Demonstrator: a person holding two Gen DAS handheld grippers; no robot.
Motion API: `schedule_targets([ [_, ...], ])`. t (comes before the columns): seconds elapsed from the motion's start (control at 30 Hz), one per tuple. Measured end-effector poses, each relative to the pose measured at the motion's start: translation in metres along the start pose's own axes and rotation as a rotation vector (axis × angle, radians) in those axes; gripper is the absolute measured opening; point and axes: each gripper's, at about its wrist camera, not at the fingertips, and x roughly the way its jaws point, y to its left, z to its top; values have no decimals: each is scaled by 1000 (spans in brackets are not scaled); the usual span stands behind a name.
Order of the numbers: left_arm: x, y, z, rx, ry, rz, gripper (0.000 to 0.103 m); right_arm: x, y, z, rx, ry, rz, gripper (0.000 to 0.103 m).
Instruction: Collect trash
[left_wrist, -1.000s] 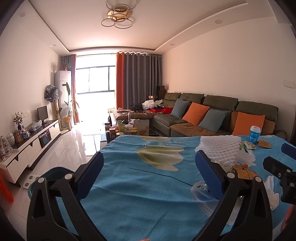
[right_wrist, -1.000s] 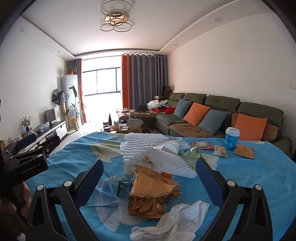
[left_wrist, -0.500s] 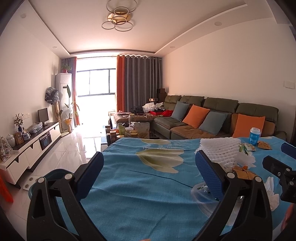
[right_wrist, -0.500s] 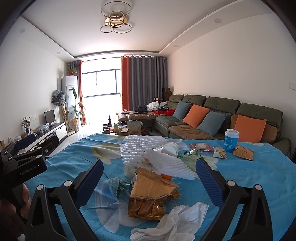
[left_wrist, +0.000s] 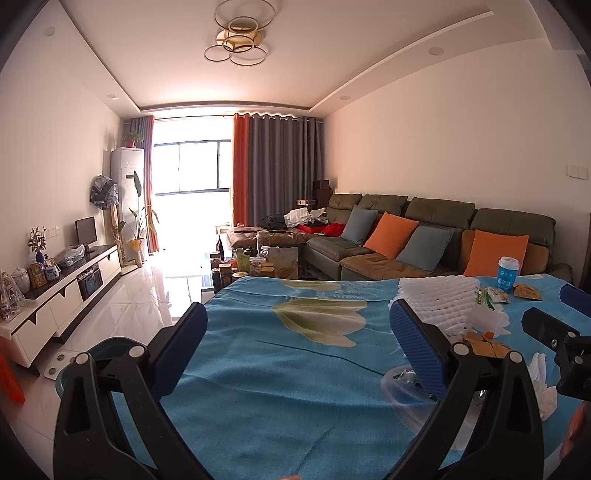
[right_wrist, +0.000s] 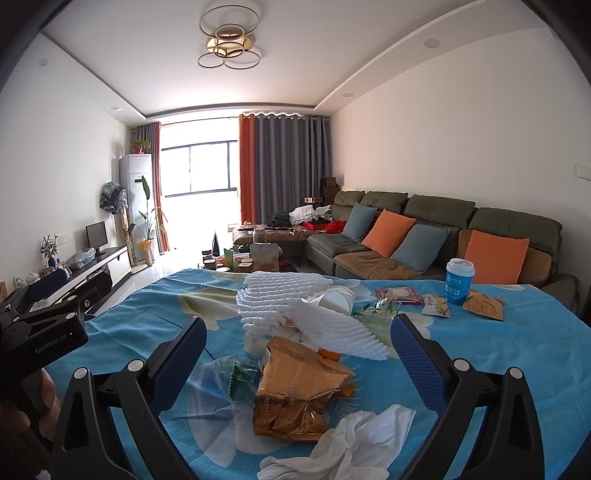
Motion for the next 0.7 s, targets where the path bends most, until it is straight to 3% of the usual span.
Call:
schedule_targets([
  [0.7, -4, -2, -6, 6, -1, -15, 97, 1, -2, -2, 6, -1, -7, 97],
])
